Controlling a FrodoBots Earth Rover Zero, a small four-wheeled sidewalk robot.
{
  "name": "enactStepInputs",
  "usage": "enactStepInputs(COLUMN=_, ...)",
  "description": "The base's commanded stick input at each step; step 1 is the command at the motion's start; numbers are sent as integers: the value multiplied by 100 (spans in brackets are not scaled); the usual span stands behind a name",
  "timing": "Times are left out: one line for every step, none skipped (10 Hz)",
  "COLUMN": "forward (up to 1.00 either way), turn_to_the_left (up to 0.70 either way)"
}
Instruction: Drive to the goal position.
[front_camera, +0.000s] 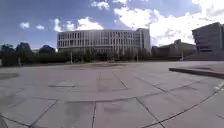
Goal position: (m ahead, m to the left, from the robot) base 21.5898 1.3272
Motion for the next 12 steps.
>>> enactStepInputs(forward=70, turn_to_the_left=0)
enactStepInputs(forward=70, turn_to_the_left=0)
enactStepInputs(forward=70, turn_to_the_left=0)
enactStepInputs(forward=70, turn_to_the_left=0)
enactStepInputs(forward=70, turn_to_the_left=0)
enactStepInputs(forward=70, turn_to_the_left=0)
enactStepInputs(forward=70, turn_to_the_left=0)
enactStepInputs(forward=70, turn_to_the_left=0)
enactStepInputs(forward=70, turn_to_the_left=0)
enactStepInputs(forward=70, turn_to_the_left=0)
enactStepInputs(forward=70, turn_to_the_left=0)
enactStepInputs(forward=70, turn_to_the_left=0)
